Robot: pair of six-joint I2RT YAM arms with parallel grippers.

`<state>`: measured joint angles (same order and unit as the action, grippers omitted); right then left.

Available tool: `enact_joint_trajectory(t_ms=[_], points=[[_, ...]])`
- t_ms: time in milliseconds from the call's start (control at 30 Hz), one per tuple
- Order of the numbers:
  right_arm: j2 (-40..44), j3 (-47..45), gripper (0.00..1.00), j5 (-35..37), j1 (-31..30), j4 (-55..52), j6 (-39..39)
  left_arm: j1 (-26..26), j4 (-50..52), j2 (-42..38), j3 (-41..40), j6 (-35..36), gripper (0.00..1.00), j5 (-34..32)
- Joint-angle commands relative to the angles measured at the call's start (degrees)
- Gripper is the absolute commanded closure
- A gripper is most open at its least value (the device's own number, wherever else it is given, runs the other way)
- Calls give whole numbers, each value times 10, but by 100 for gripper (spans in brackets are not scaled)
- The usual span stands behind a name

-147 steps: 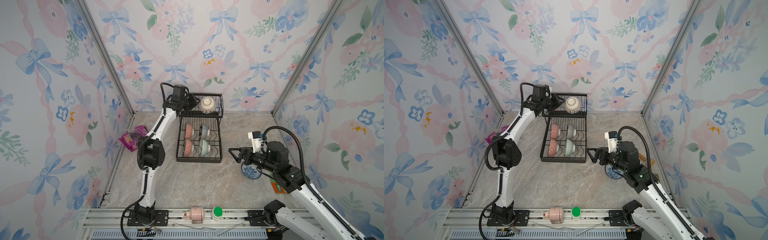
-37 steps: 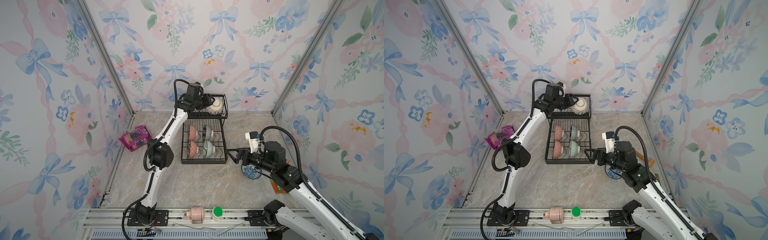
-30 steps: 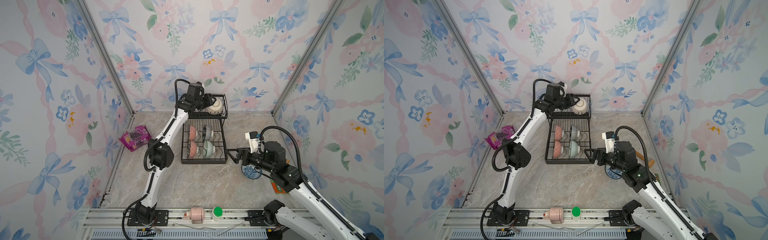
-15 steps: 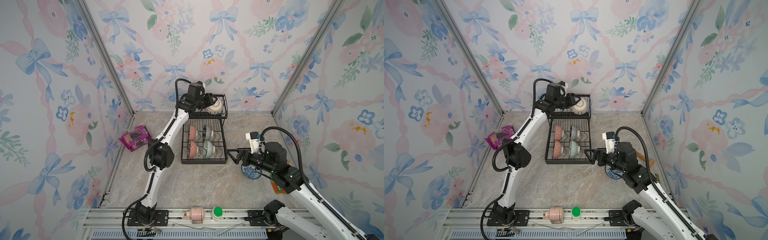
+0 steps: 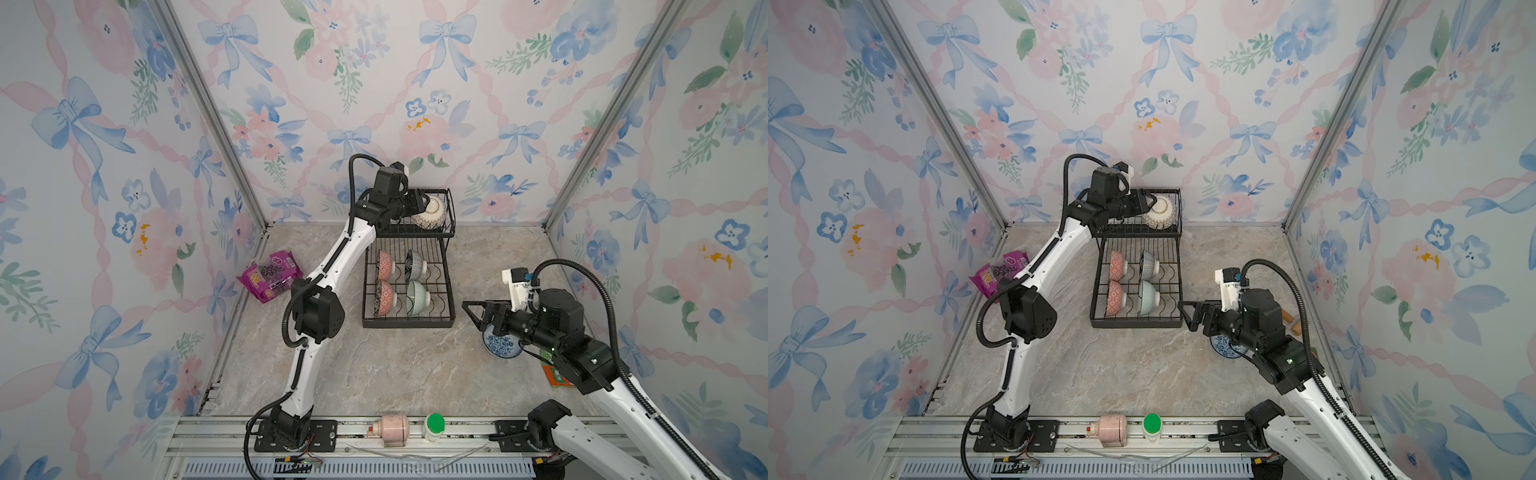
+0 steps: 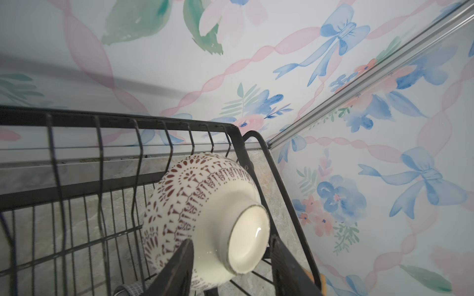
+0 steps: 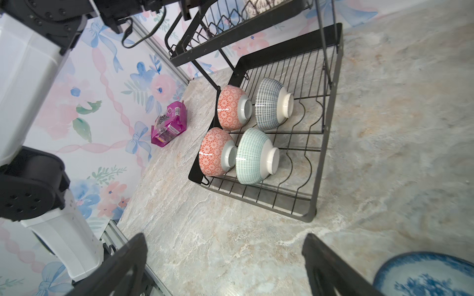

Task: Load bowls into a dish rack
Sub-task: Move the bowl to the dish rack, then pick up the bowl from the middle-right of the table.

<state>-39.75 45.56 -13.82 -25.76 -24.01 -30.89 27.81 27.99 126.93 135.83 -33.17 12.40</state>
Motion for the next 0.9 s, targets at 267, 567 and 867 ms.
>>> enact_joint_trajectory(t_ms=[267,567,867], points=[[58,-24,4,3,60,-113,-21,92,-10,-217,-195,179,49,-125],[100,-31,4,-11,64,-159,-36,157,-15,-341,-346,206,48,-205],[125,-72,4,-30,64,-144,-86,183,-124,-514,-581,192,36,-218]])
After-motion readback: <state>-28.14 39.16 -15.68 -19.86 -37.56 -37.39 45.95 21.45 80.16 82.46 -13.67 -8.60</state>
